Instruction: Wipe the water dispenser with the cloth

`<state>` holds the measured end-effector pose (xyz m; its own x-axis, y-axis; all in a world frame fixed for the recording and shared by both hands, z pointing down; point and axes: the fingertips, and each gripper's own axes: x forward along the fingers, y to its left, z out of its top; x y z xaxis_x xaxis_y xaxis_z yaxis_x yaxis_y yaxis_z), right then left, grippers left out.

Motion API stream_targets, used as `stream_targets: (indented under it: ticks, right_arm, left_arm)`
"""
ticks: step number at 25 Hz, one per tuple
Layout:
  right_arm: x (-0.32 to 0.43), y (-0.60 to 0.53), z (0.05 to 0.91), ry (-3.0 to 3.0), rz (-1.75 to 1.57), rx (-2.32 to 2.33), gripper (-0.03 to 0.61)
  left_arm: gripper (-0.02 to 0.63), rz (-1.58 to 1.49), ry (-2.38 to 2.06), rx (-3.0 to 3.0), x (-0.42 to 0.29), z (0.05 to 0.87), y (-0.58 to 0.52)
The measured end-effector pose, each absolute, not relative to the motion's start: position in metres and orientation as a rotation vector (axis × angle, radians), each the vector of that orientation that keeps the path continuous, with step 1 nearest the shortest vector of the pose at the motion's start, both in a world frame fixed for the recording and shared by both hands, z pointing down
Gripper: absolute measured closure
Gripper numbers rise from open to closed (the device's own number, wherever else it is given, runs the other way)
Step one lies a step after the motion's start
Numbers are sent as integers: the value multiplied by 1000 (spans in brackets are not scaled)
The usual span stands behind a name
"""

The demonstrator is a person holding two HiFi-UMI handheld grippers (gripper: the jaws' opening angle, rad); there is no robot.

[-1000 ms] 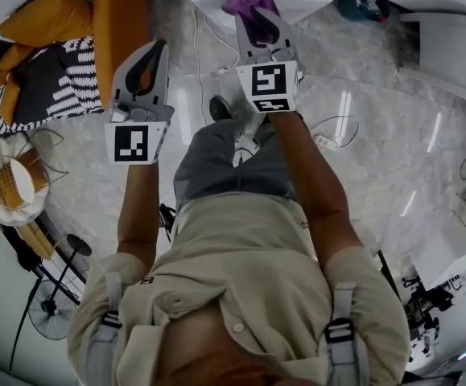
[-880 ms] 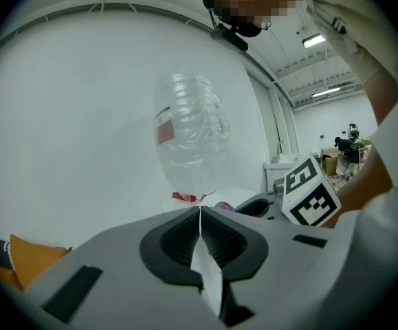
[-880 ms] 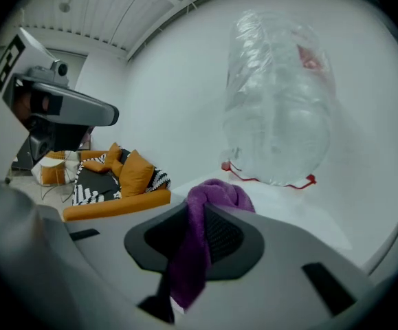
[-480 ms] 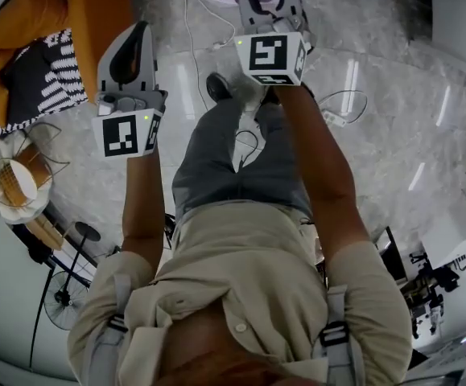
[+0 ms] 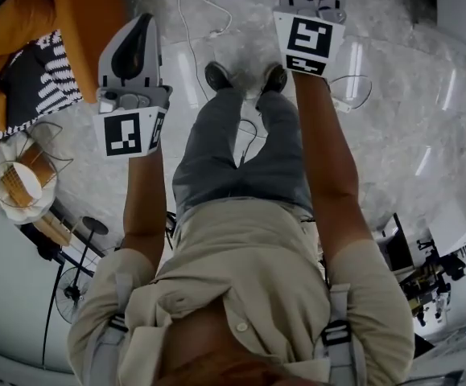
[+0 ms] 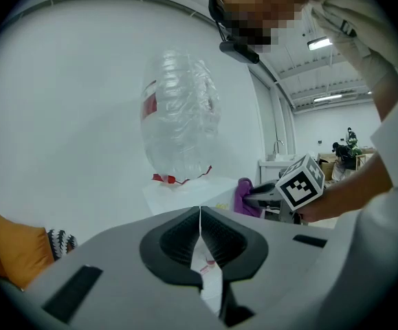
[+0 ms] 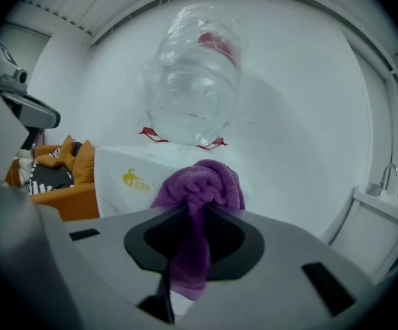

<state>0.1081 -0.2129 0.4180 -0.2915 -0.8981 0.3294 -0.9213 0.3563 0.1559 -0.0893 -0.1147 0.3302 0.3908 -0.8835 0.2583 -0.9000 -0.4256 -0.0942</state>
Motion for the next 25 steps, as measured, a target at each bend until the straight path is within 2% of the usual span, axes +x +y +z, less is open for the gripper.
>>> stream_targets:
  ticks: [5, 12, 15, 21, 25]
  right_arm:
    - [51, -206, 413, -2363, 143, 1544, 497]
    - [-84, -184, 414, -2530, 125, 1272, 497]
    - [-113, -180, 425, -2541, 155, 1228, 497]
    - [-99, -177, 450, -2484, 211, 1265, 497]
    - [-32, -184, 451, -2369, 218, 1461, 497]
  left_arm:
    - [592, 420, -1672, 2542, -102, 334, -111]
    - [592, 420, -1735, 2475, -144, 342, -99]
    - [592, 418, -1766, 2440, -166, 346, -93]
    - [592, 410, -1784, 2406, -192, 357, -86]
    - [592, 400, -1759, 2427, -190, 359, -89]
